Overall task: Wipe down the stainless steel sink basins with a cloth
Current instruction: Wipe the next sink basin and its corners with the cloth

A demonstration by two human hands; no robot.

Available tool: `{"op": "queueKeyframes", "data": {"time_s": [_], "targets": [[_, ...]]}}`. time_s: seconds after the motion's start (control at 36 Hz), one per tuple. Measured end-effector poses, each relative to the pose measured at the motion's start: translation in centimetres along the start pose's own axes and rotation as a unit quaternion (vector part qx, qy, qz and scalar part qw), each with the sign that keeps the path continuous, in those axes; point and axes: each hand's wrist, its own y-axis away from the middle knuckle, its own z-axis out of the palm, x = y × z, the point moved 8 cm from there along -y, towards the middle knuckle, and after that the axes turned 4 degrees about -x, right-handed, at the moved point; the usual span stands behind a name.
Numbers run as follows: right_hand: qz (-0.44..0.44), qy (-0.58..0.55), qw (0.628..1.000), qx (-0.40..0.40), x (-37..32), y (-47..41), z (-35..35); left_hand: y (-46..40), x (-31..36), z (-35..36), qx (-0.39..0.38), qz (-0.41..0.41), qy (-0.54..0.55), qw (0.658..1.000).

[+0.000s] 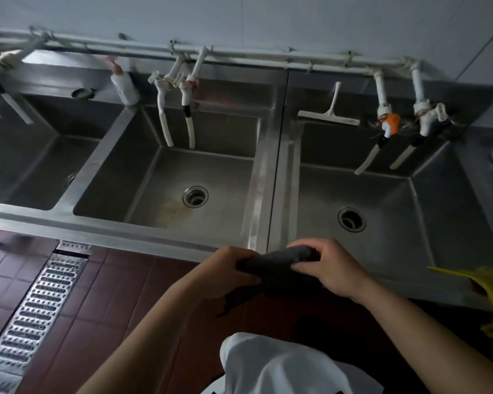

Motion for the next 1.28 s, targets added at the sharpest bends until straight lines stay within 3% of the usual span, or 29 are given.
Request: {"op": "queueKeyframes", "data": {"time_s": [0.25,0.39,0.58,0.75,0.83,0.97,1.06,1.17,1.28], "targets": [[-0.052,0.106,0.993,-0.015,-5.5,-2.3,3.6,0.1,1.1,-3.6,0.014,0.089,0.029,0.996],[-0.077,0.064,0.995,0.024,-7.2,-5.6,2.4,-1.3,-0.6,-6.4,0.016,0.039,0.068,0.997],[-0.121,0.063,0.990,-0.039,-9.8,-13.4,4.8,-2.4,-4.2,-10.6,0.078,-0.064,0.081,0.992],[-0.109,0.063,0.990,-0.068,-9.8,-20.1,8.1,-1.7,-8.5,-14.5,0.114,-0.146,0.140,0.973],[-0.108,0.082,0.987,-0.089,-9.7,-22.3,9.7,-1.2,-10.2,-15.7,0.118,-0.162,0.120,0.972],[-0.095,0.035,0.994,-0.040,-10.0,-25.1,9.5,0.4,-13.1,-19.7,0.152,-0.174,0.051,0.972],[-0.049,0.060,0.993,-0.092,-9.2,-26.8,11.0,1.0,-14.6,-22.5,0.174,-0.162,0.019,0.971],[0.073,0.179,0.951,-0.240,-7.1,-28.6,15.7,-0.3,-15.7,-26.0,0.115,-0.128,-0.059,0.983],[0.095,0.155,0.961,-0.209,-7.6,-32.4,21.0,-2.5,-17.2,-28.5,0.013,-0.075,-0.127,0.989]]}}
